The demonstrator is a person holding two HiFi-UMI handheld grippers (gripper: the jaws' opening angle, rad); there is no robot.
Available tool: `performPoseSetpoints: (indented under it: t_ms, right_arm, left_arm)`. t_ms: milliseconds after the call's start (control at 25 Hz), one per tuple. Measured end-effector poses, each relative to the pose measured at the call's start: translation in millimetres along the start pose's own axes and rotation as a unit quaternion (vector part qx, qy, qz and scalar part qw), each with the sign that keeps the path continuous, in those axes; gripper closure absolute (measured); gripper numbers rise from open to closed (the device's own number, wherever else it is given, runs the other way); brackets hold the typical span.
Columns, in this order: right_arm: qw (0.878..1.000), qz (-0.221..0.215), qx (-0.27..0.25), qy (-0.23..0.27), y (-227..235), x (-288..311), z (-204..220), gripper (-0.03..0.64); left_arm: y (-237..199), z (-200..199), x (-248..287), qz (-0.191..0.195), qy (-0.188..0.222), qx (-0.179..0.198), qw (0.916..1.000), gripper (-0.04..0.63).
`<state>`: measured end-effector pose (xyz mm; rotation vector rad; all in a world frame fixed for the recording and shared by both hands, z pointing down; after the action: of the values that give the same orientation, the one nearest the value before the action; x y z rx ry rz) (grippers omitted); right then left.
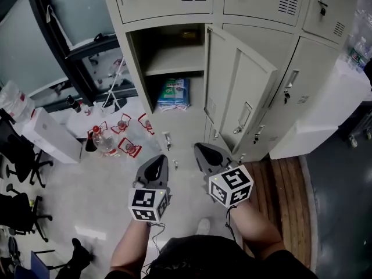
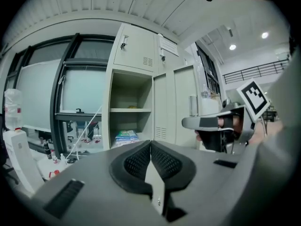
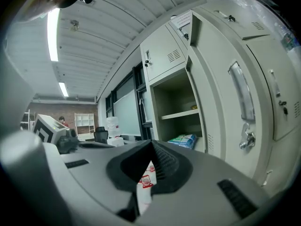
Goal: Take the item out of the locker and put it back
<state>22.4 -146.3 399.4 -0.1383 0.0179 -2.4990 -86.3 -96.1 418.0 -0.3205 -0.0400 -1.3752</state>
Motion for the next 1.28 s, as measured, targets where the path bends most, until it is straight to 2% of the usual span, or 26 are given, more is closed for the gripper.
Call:
performPoseSetpoints:
  t_ms: [400, 720, 920, 1160, 1280]
  right_arm:
    - [1.0, -0.007, 0.002, -0.002, 17.3, 3.7, 6.1, 0.617]
    - [1.0, 0.001, 0.006, -0.014, 27.3, 20.3, 14.8, 0.617]
    - [1.0, 0.015, 0.004, -0.023, 33.9, 44.0, 16.8, 0.617]
    - [0.999, 0.033, 0.008, -0.037, 42.0, 77.4, 18.7, 0.617]
    - [0.998, 0.041, 0.012, -0.043, 45.3, 91.0, 21.5, 0.617]
  left_arm:
    - [-0.4, -7.9, 31.1, -0.018, 0.006, 0.016, 0.9997, 0.589]
    - [-21.2, -18.2, 55.7, -0.025, 0.01, 0.03, 0.9992, 0.589]
    - [-40.8, -22.6, 78.0, -0.014, 0.007, 0.034, 0.9993, 0.589]
    - [-66.5, -28.0, 112.2, 0.003, 0.0, 0.057, 0.9984, 0.588]
    - [-78.7, -28.2, 129.9, 0.007, -0.007, 0.079, 0.9968, 0.556]
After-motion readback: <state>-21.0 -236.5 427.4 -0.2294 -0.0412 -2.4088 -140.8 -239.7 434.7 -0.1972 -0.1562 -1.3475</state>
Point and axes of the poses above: the fingertips, and each gripper's own axes: x forward along the fingers, y to its right, z out of its underside, the point moved 2 cm from there along -x, backward along the fingers, and after that the axes turned 12 degrees about -x, right-handed, at the moved point
